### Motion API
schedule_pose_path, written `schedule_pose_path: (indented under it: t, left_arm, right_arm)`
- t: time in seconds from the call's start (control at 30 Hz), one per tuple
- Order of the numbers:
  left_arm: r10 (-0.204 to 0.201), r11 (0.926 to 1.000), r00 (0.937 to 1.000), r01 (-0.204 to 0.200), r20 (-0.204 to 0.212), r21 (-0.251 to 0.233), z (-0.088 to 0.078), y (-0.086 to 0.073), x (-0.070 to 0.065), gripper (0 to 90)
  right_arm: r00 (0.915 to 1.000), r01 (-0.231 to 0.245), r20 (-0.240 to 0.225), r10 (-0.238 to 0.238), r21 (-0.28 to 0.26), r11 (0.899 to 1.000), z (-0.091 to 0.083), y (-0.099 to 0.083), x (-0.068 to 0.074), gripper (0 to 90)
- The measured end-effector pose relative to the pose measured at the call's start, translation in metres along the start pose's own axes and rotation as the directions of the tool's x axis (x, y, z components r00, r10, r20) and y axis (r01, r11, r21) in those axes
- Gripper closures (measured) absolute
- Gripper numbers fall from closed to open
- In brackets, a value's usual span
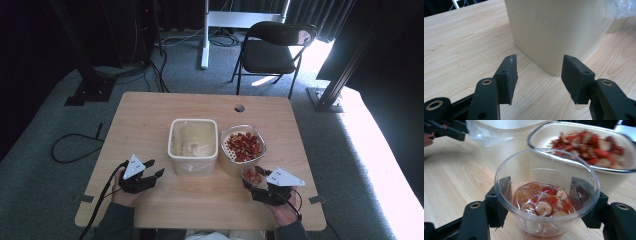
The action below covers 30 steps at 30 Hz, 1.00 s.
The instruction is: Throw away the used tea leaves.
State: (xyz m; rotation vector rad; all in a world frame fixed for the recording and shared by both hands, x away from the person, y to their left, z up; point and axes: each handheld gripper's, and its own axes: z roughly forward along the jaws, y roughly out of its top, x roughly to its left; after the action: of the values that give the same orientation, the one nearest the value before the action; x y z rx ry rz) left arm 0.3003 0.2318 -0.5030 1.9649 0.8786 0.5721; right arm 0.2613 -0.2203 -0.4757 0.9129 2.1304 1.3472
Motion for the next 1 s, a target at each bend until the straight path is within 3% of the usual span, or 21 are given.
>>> schedule_pose_path:
  t: [0.23,0.47,0.7,1.0]
  left_arm:
    - [-0.003,1.0000,1.0000,0.003,-0.002,0.001,0.000,-0.001,0.001,47.3]
    - [-0.005,1.0000,1.0000,0.005,0.000,0.006,0.001,-0.001,0.001,47.3]
    - [-0.010,0.9999,1.0000,0.010,-0.001,0.013,0.003,-0.003,0.002,47.3]
    - [-0.014,0.9996,0.9999,0.014,-0.005,0.026,0.007,-0.005,0.004,47.3]
  right_arm:
    - [0.9973,-0.031,0.067,0.031,-0.006,1.000,-0.019,0.005,-0.020,34.3]
    - [0.9892,-0.067,0.130,0.067,-0.010,0.998,-0.033,0.012,-0.042,34.4]
    - [0.9816,-0.105,0.155,0.111,-0.047,0.993,-0.043,0.023,-0.067,34.5]
    - [0.9756,-0.100,0.190,0.110,-0.060,0.993,-0.042,0.048,-0.087,34.5]
